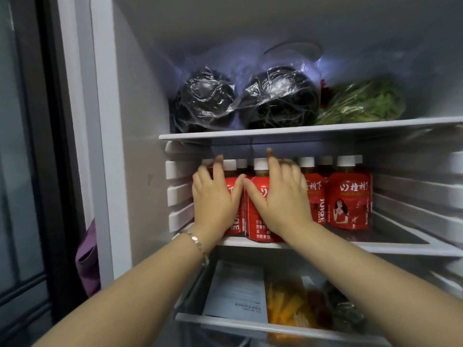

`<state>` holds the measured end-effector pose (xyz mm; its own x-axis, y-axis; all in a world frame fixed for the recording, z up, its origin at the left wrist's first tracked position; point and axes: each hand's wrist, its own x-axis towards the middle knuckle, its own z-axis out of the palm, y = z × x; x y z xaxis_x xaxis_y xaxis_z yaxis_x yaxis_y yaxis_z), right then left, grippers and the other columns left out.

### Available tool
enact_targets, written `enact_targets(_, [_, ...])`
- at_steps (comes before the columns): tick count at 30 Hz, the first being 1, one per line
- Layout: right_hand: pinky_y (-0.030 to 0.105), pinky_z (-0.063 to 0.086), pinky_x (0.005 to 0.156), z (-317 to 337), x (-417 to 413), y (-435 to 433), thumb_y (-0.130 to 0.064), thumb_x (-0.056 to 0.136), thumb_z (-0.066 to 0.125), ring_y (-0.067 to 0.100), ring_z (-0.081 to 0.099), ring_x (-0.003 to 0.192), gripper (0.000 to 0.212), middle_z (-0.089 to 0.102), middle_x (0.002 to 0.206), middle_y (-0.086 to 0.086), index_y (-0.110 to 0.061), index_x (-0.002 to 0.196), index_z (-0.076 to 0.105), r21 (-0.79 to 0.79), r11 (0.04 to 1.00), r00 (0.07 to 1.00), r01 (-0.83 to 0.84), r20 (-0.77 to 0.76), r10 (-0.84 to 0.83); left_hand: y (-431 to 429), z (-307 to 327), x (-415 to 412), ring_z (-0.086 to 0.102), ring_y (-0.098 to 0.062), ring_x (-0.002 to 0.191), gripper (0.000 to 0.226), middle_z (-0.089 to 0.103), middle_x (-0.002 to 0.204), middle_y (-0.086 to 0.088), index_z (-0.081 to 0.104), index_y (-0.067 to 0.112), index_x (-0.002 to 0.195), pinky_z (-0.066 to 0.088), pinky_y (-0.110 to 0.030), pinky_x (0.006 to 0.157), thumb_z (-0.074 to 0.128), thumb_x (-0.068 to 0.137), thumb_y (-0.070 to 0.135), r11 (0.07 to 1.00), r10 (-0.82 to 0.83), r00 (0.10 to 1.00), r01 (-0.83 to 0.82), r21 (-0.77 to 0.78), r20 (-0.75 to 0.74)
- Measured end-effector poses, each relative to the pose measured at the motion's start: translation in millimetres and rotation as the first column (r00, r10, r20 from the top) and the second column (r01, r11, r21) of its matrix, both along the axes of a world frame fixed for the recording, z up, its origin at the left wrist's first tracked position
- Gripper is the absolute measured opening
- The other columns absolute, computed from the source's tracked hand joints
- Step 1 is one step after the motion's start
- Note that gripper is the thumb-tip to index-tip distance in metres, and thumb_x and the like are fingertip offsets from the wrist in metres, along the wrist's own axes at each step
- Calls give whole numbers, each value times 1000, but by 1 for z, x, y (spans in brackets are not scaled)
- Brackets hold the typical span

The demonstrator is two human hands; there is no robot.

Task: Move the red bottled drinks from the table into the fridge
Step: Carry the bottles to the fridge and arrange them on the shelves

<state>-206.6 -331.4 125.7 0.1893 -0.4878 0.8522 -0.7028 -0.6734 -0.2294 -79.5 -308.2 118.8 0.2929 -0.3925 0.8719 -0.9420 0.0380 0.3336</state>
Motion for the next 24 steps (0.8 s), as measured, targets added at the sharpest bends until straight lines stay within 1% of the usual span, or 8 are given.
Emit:
enact_targets(3, [35, 26, 108, -1, -2, -3, -58, 91, 41, 26, 35, 132, 73, 43, 141, 12, -14, 147, 25, 40, 996, 996, -80, 48, 78, -3, 2, -1, 42, -31, 119, 80, 42, 134, -17, 33, 15, 142, 34, -39, 99, 16, 81, 62, 998, 38, 998, -40, 56, 40])
enact_targets(5, [34, 28, 107, -2, -5, -7, -58, 91, 40, 26, 36, 132, 75, 43, 142, 12, -14, 148, 22, 61, 995, 996, -80, 47, 77, -3, 4, 1, 42, -30, 121, 76, 43, 134, -17, 29, 17, 144, 32, -38, 102, 20, 85, 64, 992, 39, 999, -43, 116, 38])
enact_targets(10, [38, 17, 111, -1, -24, -22, -72, 73, -2, 27, 26, 138, 96, 41, 144, 9, -16, 144, 31, 55, 986, 968, 159, -203, -145, 5, 19, 5, 34, -32, 129, 75, 34, 143, -18, 12, 12, 149, 29, -41, 106, 34, 93, 57, 920, 65, 993, -98, 379, 99])
enact_targets(14, [39, 4, 117, -7, -32, -13, -60, 93, 26, 23, 13, 144, 74, 26, 153, 7, -10, 147, 21, 147, 960, 928, 238, -325, -181, 19, 16, -8, 10, -30, 143, 85, 6, 155, -16, -4, 6, 149, 16, -41, 116, 41, 94, 51, 815, 6, 999, 24, 579, -51])
enact_targets(18, [38, 17, 115, -6, -30, 21, -42, 89, 57, 32, 15, 140, 76, 19, 150, 17, -9, 146, 17, 303, 922, 943, 241, -298, -149, 49, 5, -18, 13, -33, 141, 72, 4, 154, -17, 4, 5, 148, 20, -42, 113, 43, 97, 38, 824, 25, 998, 8, 566, -49])
enact_targets(21, [37, 38, 97, -9, -31, 53, -23, 89, 56, 29, 39, 121, 46, 41, 130, 13, -11, 130, 38, 243, 957, 967, 160, -233, -103, 80, -1, -14, 46, -29, 113, 30, 44, 128, -15, 50, 9, 117, 43, -37, 93, 49, 93, 27, 836, -41, 999, 42, 547, -15])
enact_targets(22, [36, 43, 88, -12, -28, 69, -21, 90, 54, 27, 48, 112, 35, 49, 123, 10, -12, 123, 45, 259, 961, 969, 99, -244, -34, 95, -3, -9, 54, -27, 97, 16, 55, 110, -14, 57, 10, 95, 47, -33, 80, 49, 92, 23, 808, -66, 996, 85, 583, -54])
enact_targets(24, [33, 46, 72, -16, -20, 91, -23, 90, 52, 25, 58, 93, 15, 61, 108, 6, -16, 103, 55, 371, 929, 943, 19, -315, 106, 116, -9, -2, 60, -23, 71, 22, 63, 82, -9, 53, 13, 70, 48, -26, 59, 47, 90, 19, 689, -84, 983, 176, 703, -163])
